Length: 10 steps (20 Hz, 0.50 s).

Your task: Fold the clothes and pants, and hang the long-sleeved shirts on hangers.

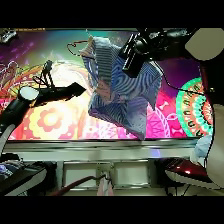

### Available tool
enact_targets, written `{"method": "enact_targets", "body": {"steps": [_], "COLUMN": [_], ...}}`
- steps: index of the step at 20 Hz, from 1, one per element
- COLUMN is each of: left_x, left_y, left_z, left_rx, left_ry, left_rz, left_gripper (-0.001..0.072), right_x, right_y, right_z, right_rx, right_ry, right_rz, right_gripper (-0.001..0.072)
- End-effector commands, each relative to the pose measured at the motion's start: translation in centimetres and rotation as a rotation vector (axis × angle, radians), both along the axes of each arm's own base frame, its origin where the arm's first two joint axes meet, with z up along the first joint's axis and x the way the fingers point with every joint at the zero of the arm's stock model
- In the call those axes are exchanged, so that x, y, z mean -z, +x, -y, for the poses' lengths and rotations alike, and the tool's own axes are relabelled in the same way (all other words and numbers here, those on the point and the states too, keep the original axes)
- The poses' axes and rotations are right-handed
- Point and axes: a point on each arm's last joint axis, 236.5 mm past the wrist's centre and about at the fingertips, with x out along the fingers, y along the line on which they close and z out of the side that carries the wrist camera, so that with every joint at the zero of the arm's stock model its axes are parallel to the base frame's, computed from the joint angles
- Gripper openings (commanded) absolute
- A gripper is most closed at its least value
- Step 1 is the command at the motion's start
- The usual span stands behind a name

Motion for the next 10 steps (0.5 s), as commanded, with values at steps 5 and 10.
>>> {"method": "enact_targets", "body": {"steps": [5,10], "left_x": [-1.8,-1.3], "left_y": [4.6,6.7], "left_z": [2.7,4.3], "left_rx": [-0.115,-0.161], "left_ry": [-0.286,-0.391], "left_rz": [0.108,0.157], "left_gripper": [0.062,0.0608], "right_x": [-0.5,-0.6], "right_y": [-1.3,-1.4], "right_z": [-1.6,-1.7], "right_rx": [-0.05,-0.054], "right_ry": [0.068,0.073], "right_rz": [-0.038,-0.043], "right_gripper": [0.0019,0.0019]}}
